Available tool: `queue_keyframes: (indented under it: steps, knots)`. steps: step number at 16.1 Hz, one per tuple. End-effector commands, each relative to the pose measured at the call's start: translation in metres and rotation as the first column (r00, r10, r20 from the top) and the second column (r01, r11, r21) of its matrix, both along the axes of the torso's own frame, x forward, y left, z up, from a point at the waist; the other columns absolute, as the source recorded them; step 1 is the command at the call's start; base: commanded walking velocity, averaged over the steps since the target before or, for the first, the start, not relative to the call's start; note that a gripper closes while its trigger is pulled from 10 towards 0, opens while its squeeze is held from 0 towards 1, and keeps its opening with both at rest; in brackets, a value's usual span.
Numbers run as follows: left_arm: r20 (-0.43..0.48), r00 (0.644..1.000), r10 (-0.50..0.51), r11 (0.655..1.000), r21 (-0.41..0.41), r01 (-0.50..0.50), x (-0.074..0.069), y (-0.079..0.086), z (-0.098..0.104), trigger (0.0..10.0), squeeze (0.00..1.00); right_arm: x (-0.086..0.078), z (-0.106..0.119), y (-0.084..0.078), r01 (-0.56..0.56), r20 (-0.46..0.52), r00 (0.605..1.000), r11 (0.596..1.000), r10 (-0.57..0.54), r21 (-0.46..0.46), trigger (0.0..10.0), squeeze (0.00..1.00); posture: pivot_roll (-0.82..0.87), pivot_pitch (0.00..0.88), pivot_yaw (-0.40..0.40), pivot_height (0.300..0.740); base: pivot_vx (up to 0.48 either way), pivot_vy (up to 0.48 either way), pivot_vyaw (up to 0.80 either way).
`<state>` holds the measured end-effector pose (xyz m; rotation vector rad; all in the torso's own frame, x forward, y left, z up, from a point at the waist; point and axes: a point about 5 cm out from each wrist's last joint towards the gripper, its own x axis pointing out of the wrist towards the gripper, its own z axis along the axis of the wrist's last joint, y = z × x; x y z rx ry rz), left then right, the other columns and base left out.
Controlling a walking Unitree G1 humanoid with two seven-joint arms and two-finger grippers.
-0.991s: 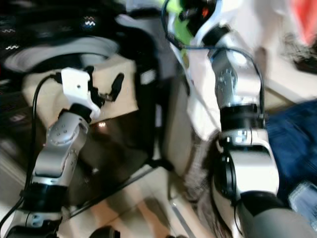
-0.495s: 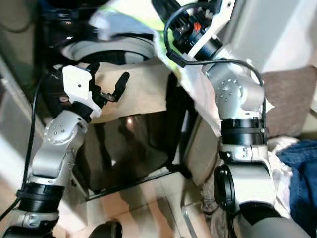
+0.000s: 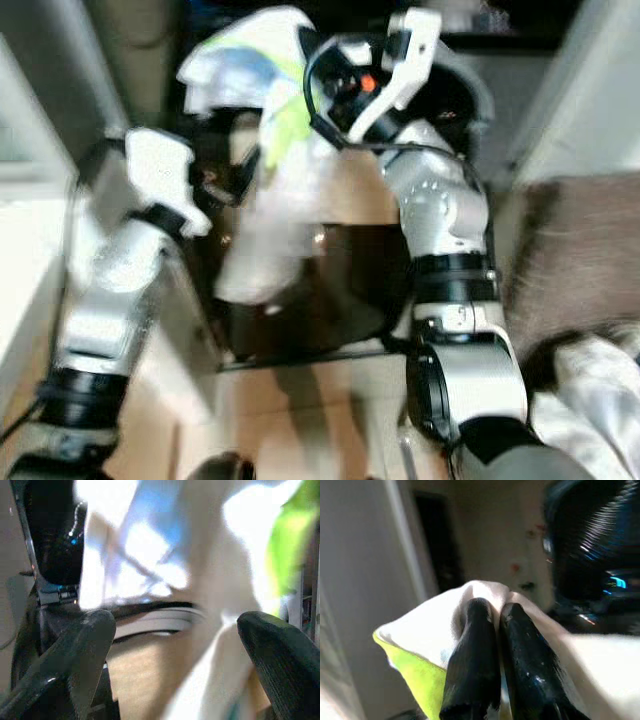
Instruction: Clothes washing
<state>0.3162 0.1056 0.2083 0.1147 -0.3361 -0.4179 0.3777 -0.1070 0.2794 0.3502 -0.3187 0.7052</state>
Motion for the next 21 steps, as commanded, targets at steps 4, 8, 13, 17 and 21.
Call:
queue_keyframes:
  steps: [4,8,13,17,21]
  knots:
    - [-0.033,0.998,0.061,0.998,0.036,-0.060,-0.003,0.001,-0.013,10.0,0.00,0.018,-0.026,-0.027,0.441,0.066,0.895,0.852,-0.441,-0.281,0.0,0.00,0.04,0.011,-0.027,0.740,0.000,0.000,0.31]
    - [0.025,0.996,0.088,0.996,0.009,-0.088,-0.006,-0.004,-0.007,10.0,0.00,0.011,0.007,-0.019,0.556,0.310,0.819,0.802,-0.483,-0.218,0.0,0.00,0.04,0.009,-0.020,0.740,0.480,0.000,0.00]
    - [0.099,0.993,0.064,0.996,0.050,-0.069,-0.009,-0.011,0.001,10.0,0.00,-0.003,0.088,-0.026,0.684,0.565,0.596,0.730,-0.571,0.016,0.0,0.00,0.04,0.000,-0.018,0.740,0.480,0.000,0.00]
    - [0.116,0.992,0.057,0.998,0.035,-0.061,-0.009,-0.013,0.004,10.0,0.00,-0.006,0.131,-0.026,0.699,0.650,0.486,0.706,-0.584,0.112,0.0,0.00,0.04,0.000,-0.019,0.740,0.448,0.000,0.00]
    - [0.131,0.990,0.053,0.998,0.033,-0.058,-0.011,-0.015,0.005,10.0,0.00,-0.001,0.139,-0.017,0.688,0.652,0.502,0.719,-0.568,0.098,0.0,0.00,0.05,0.000,-0.019,0.740,0.471,0.000,0.00]
